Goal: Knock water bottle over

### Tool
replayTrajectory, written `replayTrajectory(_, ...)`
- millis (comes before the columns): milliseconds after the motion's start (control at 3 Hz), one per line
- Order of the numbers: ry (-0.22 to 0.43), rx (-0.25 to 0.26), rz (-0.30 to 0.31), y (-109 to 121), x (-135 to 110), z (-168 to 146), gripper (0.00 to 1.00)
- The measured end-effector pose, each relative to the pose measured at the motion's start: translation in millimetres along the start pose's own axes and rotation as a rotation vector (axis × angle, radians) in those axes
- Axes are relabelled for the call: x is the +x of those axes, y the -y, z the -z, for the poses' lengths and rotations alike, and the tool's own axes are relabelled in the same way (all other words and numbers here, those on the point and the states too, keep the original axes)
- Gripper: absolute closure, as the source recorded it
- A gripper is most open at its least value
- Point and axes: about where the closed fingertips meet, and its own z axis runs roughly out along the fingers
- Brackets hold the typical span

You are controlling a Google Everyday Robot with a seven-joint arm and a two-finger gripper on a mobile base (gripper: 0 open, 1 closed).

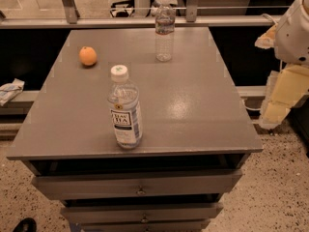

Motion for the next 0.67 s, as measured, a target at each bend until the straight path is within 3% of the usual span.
replayTrajectory(333,0.018,0.014,-0.003,5.3,-0.5,-0.5,0.00)
replayTrajectory(667,0.097,0.066,-0.011,33.8,-1.2,-8.3,0.00)
